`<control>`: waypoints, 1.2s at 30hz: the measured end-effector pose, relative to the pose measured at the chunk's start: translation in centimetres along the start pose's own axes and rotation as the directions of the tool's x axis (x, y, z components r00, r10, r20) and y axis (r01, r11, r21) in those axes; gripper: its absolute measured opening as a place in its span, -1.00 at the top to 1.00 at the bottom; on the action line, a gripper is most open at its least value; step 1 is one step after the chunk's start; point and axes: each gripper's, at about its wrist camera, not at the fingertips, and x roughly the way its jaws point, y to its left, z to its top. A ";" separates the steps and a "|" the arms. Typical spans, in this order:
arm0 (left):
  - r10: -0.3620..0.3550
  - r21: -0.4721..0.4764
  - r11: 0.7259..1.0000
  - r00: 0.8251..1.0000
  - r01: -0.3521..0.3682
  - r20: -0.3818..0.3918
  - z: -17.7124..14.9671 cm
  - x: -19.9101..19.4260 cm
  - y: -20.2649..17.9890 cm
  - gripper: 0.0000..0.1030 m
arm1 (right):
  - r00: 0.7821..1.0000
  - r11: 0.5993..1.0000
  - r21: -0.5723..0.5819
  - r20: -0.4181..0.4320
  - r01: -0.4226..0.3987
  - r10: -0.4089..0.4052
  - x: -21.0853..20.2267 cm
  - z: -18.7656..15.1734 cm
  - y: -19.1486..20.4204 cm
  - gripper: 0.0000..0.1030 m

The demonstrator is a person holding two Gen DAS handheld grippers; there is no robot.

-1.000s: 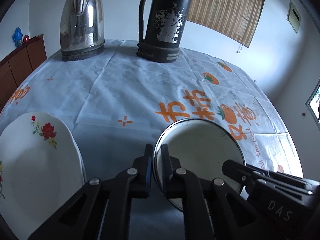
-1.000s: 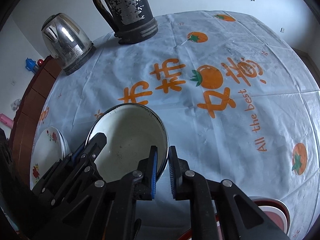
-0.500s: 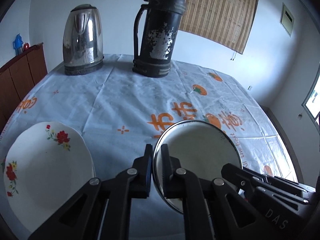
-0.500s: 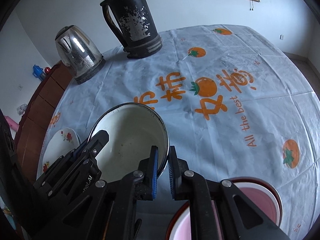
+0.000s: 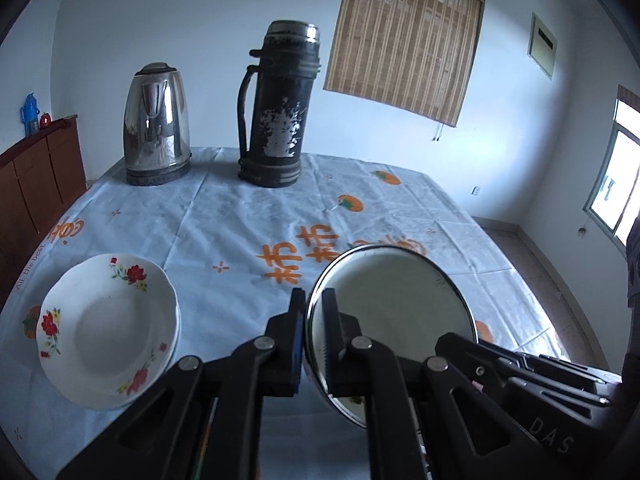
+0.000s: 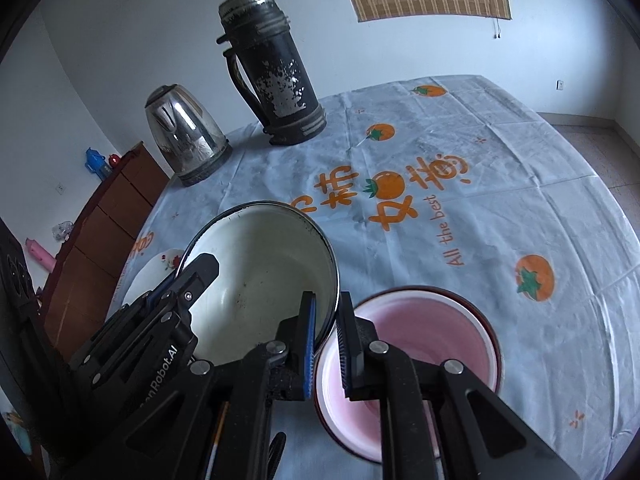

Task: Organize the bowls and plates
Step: 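Lift the white enamel bowl with both tools and carry it over the pink basin, then lower the white enamel bowl into the pink basin with both tools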

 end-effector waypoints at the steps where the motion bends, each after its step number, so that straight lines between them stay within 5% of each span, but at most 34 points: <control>1: -0.005 0.001 1.000 1.000 0.005 0.002 -0.2 -0.3 -0.3 0.89 | 1.000 1.000 -0.005 0.008 0.003 -0.003 -0.7 -0.3 -0.1 0.78; 19: -0.025 0.107 0.994 1.000 0.026 -0.012 -5.3 -4.3 -7.9 0.90 | 0.998 0.999 0.036 0.046 0.030 -0.031 -7.6 -6.0 -5.8 0.77; 36: -0.032 0.091 0.995 0.997 0.039 -0.076 -6.5 -1.1 -9.2 0.90 | 0.990 0.992 -0.006 0.063 0.126 -0.125 -6.8 -6.1 -7.5 0.77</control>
